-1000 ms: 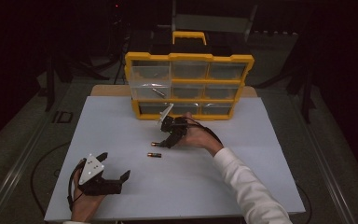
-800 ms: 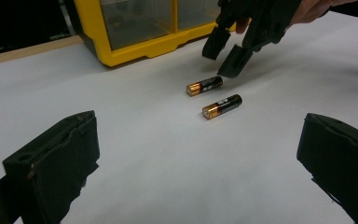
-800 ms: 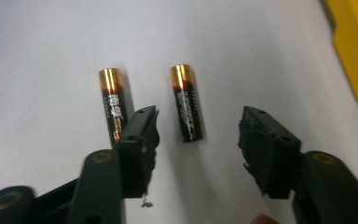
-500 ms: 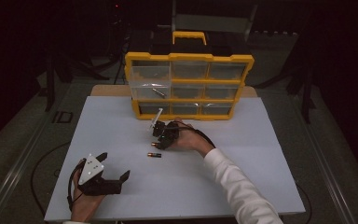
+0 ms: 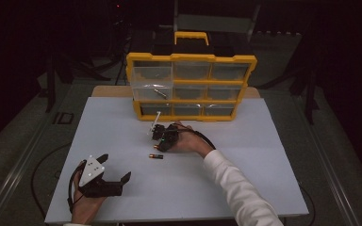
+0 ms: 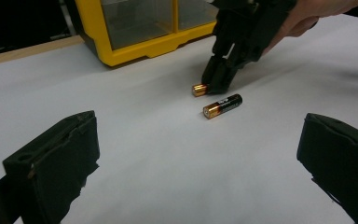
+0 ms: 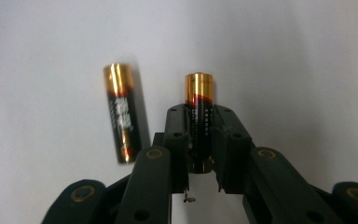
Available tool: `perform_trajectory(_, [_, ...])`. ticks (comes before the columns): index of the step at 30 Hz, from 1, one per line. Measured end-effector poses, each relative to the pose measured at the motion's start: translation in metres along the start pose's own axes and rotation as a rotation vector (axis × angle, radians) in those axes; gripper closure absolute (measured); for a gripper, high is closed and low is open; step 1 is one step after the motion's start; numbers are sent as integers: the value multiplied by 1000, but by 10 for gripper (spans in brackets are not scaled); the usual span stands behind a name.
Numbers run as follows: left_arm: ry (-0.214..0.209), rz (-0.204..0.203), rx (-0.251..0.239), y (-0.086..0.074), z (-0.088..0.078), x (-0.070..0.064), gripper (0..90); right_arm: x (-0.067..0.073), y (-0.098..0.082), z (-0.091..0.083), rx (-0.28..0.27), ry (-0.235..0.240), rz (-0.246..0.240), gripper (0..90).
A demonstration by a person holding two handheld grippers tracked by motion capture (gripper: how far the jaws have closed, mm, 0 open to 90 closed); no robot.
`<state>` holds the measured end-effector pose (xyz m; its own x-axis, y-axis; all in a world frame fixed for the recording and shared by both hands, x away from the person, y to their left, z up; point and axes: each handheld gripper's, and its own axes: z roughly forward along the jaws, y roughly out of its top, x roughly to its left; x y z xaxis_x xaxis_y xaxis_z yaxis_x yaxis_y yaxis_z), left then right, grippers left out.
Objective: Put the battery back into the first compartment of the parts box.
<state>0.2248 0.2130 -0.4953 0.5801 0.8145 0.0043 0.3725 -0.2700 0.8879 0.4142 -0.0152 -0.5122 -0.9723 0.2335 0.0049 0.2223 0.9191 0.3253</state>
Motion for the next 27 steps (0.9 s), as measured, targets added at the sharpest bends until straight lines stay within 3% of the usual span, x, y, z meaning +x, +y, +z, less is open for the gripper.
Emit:
perform_trajectory(12, [-2,5,6,1,2,-1,0,-13,-29,-53,-126,-11,49,769])
perform_trajectory(18, [-2,2,6,0,2,-1,0,-27,-42,-82,-190,-12,80,770])
perform_trajectory(27, [-5,0,6,0,2,-1,0,-48,-45,-135,-295,-40,148,770])
